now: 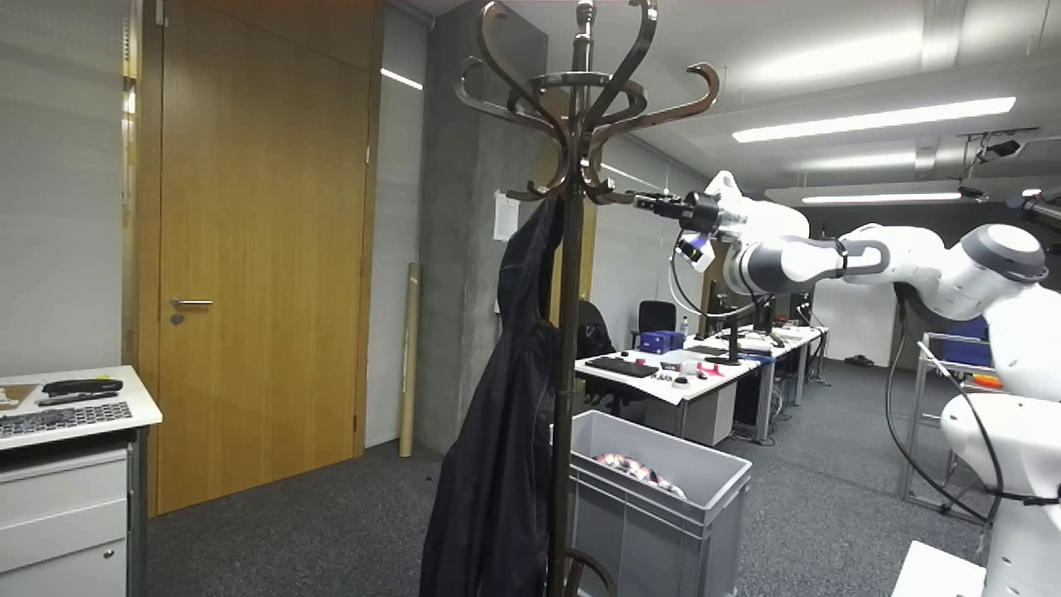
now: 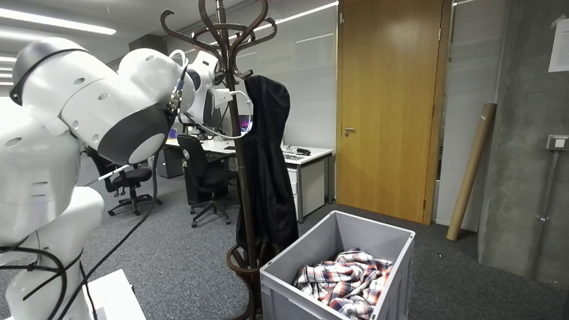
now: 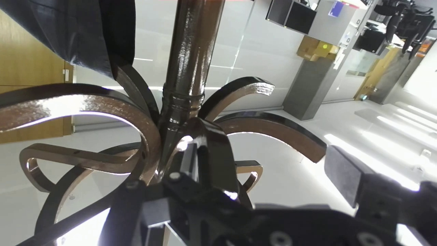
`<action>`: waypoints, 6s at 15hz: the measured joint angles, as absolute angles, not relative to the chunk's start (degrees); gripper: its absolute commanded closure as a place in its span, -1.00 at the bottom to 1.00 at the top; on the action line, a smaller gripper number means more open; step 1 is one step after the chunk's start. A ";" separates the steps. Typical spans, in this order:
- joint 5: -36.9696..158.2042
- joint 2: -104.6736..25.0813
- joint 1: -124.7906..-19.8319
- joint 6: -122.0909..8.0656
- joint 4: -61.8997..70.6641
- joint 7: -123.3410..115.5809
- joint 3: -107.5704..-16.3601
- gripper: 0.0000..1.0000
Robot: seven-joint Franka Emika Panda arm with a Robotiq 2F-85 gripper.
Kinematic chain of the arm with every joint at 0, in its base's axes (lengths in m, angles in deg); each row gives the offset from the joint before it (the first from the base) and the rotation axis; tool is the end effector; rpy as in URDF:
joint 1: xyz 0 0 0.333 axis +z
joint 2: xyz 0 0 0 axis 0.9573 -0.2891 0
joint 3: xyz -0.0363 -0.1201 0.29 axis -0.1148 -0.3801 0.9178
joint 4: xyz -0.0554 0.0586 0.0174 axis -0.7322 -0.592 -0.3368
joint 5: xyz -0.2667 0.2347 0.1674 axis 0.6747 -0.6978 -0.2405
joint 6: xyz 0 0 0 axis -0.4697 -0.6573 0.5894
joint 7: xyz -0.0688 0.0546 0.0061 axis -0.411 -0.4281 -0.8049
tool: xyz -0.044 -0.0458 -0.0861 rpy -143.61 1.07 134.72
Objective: Take the hoodie off of the coat hanger
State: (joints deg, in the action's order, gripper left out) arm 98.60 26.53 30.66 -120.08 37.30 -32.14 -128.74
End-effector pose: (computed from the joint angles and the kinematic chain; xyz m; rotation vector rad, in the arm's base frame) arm 0.4799 0.1388 0.6498 -1.5076 -1.0199 -2.0043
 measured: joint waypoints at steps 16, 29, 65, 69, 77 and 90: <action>98.83 27.96 37.66 -117.77 37.21 -32.14 -128.98 -1.00; 98.77 32.69 43.71 -110.73 36.92 -35.64 -129.86 -1.00; 64.26 8.67 -44.70 -69.45 41.67 -44.45 -69.35 -1.00; 56.68 8.86 -44.70 -81.90 44.96 -48.97 -70.99 -1.00; 50.44 9.23 -29.35 -102.17 50.53 -54.67 -84.62 -1.00; 59.56 17.69 -4.73 -104.86 50.48 -55.73 -105.58 -1.00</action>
